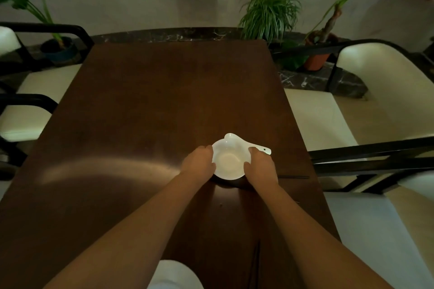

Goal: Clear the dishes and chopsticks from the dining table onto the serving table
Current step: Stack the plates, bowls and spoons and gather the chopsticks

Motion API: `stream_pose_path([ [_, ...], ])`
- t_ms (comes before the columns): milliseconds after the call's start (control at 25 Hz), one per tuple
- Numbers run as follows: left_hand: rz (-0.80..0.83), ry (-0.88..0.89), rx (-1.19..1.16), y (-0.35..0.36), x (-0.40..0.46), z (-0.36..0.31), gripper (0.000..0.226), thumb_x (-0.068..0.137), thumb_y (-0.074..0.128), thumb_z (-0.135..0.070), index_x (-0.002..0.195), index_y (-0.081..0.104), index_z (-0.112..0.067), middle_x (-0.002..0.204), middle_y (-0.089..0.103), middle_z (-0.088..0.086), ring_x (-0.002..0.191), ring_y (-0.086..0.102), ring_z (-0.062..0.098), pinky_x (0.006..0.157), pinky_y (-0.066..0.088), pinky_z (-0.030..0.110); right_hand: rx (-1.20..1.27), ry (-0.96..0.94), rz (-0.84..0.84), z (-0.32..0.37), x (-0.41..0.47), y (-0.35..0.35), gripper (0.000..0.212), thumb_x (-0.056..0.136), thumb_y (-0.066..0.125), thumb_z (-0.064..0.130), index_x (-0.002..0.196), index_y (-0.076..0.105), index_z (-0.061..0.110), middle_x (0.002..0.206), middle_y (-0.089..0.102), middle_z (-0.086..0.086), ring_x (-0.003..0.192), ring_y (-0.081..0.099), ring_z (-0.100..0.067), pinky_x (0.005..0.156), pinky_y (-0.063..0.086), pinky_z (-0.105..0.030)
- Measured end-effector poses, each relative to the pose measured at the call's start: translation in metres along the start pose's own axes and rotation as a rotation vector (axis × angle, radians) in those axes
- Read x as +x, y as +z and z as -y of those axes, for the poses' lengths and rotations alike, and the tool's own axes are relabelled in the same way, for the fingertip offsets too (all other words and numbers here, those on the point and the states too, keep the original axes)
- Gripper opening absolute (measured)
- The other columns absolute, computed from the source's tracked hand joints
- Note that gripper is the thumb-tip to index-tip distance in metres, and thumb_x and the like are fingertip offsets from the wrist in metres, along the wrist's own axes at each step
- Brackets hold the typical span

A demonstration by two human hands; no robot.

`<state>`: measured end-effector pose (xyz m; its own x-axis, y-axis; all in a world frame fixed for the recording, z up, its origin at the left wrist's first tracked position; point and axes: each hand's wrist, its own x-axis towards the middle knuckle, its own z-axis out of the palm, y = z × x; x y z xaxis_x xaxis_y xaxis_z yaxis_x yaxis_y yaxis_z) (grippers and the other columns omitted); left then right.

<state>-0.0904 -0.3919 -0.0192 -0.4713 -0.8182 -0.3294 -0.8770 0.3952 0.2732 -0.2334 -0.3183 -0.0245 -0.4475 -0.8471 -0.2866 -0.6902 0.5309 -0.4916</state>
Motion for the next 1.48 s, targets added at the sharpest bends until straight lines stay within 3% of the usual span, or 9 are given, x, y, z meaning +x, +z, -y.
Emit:
stream_pose_path([
  [200, -0.201, -0.143, -0.421, -0.015, -0.017, -0.001, 0.037, 0.082, 0.058, -0.004, 0.118, 0.059, -0.012, 0.112, 0.065, 0.01, 0.1, 0.058, 0.024, 0.084, 0.049, 0.033, 0.237, 0.001, -0.128, 0.014, -0.015, -0.015, 0.043, 0.085, 0.053, 0.002, 0.126, 0.052, 0.01, 0.121, 0.062, -0.013, 0.11, 0.057, -0.027, 0.088, 0.049, -0.035],
  [360, -0.314, -0.222, -0.799, -0.042, -0.059, 0.007, 0.04, 0.08, 0.059, 0.001, 0.117, 0.062, -0.013, 0.101, 0.065, 0.006, 0.092, 0.058, 0.018, 0.068, 0.052, 0.027, 0.41, -0.044, -0.177, 0.036, -0.047, -0.035, 0.035, 0.084, 0.059, 0.006, 0.119, 0.059, 0.013, 0.113, 0.066, -0.009, 0.102, 0.059, -0.021, 0.082, 0.049, -0.03],
  [560, -0.276, -0.26, -1.161, -0.068, -0.166, 0.031, 0.041, 0.083, 0.062, 0.001, 0.121, 0.06, -0.013, 0.097, 0.064, 0.005, 0.087, 0.063, 0.018, 0.061, 0.058, 0.023, 0.584, -0.139, -0.051, 0.06, -0.127, -0.048, 0.034, 0.083, 0.064, 0.009, 0.116, 0.061, 0.018, 0.091, 0.06, 0.004, 0.081, 0.059, -0.005, 0.056, 0.043, -0.006],
  [640, -0.28, -0.291, -1.189, -0.068, -0.21, 0.042, 0.039, 0.083, 0.062, 0.0, 0.119, 0.062, -0.016, 0.099, 0.065, 0.007, 0.091, 0.063, 0.02, 0.066, 0.059, 0.027, 0.641, -0.137, 0.009, 0.067, -0.166, -0.041, 0.035, 0.083, 0.065, 0.009, 0.116, 0.06, 0.021, 0.093, 0.061, 0.005, 0.077, 0.058, -0.003, 0.048, 0.047, -0.006],
  [760, -0.271, -0.324, -1.203, -0.049, -0.274, 0.061, 0.039, 0.083, 0.062, 0.0, 0.117, 0.063, -0.017, 0.099, 0.066, 0.012, 0.093, 0.065, 0.026, 0.077, 0.058, 0.038, 0.644, -0.156, 0.058, 0.065, -0.223, -0.014, 0.034, 0.081, 0.067, 0.01, 0.109, 0.061, 0.029, 0.087, 0.063, 0.011, 0.077, 0.064, -0.008, 0.059, 0.056, -0.02],
  [1040, -0.228, -0.351, -1.083, 0.021, -0.343, 0.085, 0.042, 0.082, 0.064, 0.0, 0.119, 0.062, -0.02, 0.084, 0.066, 0.005, 0.076, 0.066, 0.019, 0.065, 0.059, 0.025, 0.565, -0.053, 0.128, 0.037, -0.291, 0.048, 0.037, 0.081, 0.065, 0.006, 0.115, 0.062, 0.022, 0.079, 0.062, 0.006, 0.061, 0.065, -0.011, 0.062, 0.059, -0.026],
  [1200, -0.26, -0.352, -1.026, 0.043, -0.344, 0.087, 0.042, 0.081, 0.065, -0.002, 0.12, 0.062, -0.019, 0.081, 0.062, 0.001, 0.07, 0.066, 0.017, 0.063, 0.059, 0.023, 0.491, -0.028, 0.091, 0.03, -0.292, 0.066, 0.038, 0.082, 0.063, 0.008, 0.119, 0.061, 0.019, 0.077, 0.059, 0.005, 0.058, 0.061, -0.01, 0.058, 0.054, -0.019],
  [1320, -0.264, -0.354, -0.986, 0.049, -0.341, 0.088, 0.041, 0.081, 0.066, -0.003, 0.119, 0.062, -0.018, 0.086, 0.06, 0.002, 0.065, 0.065, 0.015, 0.06, 0.057, 0.02, 0.43, -0.021, 0.063, 0.028, -0.29, 0.074, 0.037, 0.083, 0.062, 0.011, 0.119, 0.061, 0.02, 0.083, 0.06, 0.004, 0.06, 0.058, -0.008, 0.054, 0.048, -0.01],
  [1480, -0.26, -0.352, -0.906, 0.053, -0.341, 0.085, 0.04, 0.081, 0.066, -0.006, 0.119, 0.062, -0.018, 0.082, 0.058, 0.001, 0.057, 0.065, 0.012, 0.06, 0.055, 0.019, 0.361, -0.038, 0.055, 0.026, -0.288, 0.08, 0.038, 0.083, 0.061, 0.01, 0.12, 0.061, 0.018, 0.088, 0.059, 0.002, 0.073, 0.056, -0.01, 0.066, 0.046, -0.02],
])
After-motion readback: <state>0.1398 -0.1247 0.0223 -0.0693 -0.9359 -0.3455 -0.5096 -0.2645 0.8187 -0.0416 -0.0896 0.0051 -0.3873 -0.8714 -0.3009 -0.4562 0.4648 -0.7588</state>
